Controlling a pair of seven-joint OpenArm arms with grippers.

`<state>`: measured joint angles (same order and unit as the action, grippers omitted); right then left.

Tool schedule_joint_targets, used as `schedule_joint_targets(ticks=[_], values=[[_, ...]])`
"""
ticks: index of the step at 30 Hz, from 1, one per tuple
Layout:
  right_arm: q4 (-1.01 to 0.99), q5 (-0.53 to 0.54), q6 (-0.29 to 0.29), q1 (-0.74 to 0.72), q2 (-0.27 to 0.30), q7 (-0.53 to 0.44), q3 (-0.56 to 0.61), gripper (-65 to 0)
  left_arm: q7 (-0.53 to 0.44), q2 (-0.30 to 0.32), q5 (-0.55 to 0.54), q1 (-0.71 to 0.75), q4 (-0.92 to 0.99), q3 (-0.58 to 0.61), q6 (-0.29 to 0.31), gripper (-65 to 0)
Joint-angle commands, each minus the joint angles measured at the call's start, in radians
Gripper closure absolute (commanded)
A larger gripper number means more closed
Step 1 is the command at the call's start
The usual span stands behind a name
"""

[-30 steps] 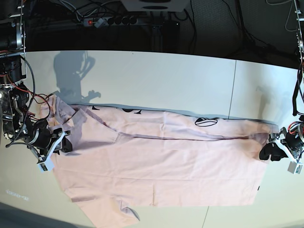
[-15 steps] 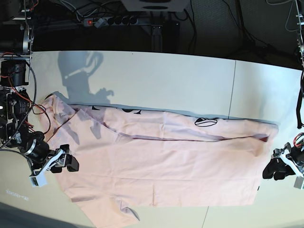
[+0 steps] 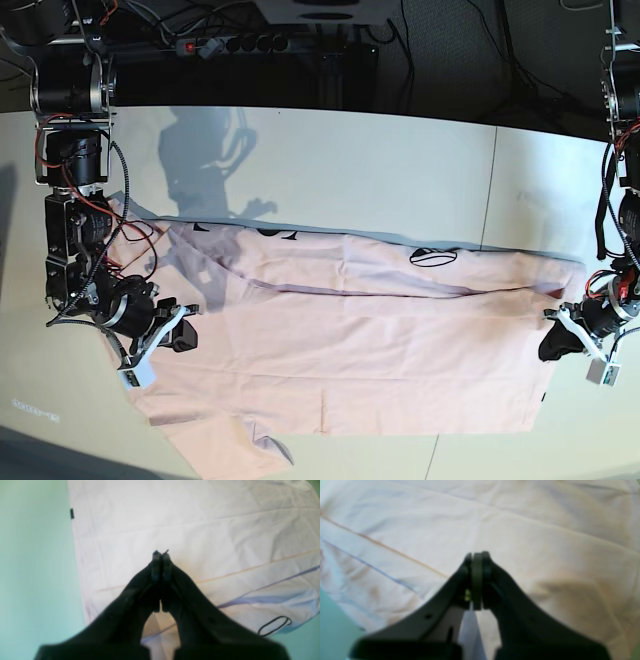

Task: Fold the T-shirt properly
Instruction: 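Grasp the folded edge with both grippers and drag it to straighten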

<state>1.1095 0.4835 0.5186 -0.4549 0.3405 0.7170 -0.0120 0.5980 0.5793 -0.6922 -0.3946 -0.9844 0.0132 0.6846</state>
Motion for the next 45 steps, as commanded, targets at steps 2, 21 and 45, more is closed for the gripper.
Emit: schedule_joint_targets(ticks=[2, 21, 45], values=[[-0.031, -0.037, 0.048, -0.029, 0.013, -0.029, -0.006, 0.0, 0.018, 0.005, 0.008, -0.027, 0.022, -0.006, 0.014, 0.0], [-0.182, -0.054, 0.0, 0.087, 0.014, 0.007, -0.006, 0.0, 0.214, -0.033, 0.141, -0.023, 0.066, 0.06, -0.049, 0.0], [0.239, 0.077, 0.002, 0.555, 0.131, 0.036, -0.121, 0.0, 0.28, 0.031, 0.03, 0.404, -0.215, 0.043, -0.038, 0.0]])
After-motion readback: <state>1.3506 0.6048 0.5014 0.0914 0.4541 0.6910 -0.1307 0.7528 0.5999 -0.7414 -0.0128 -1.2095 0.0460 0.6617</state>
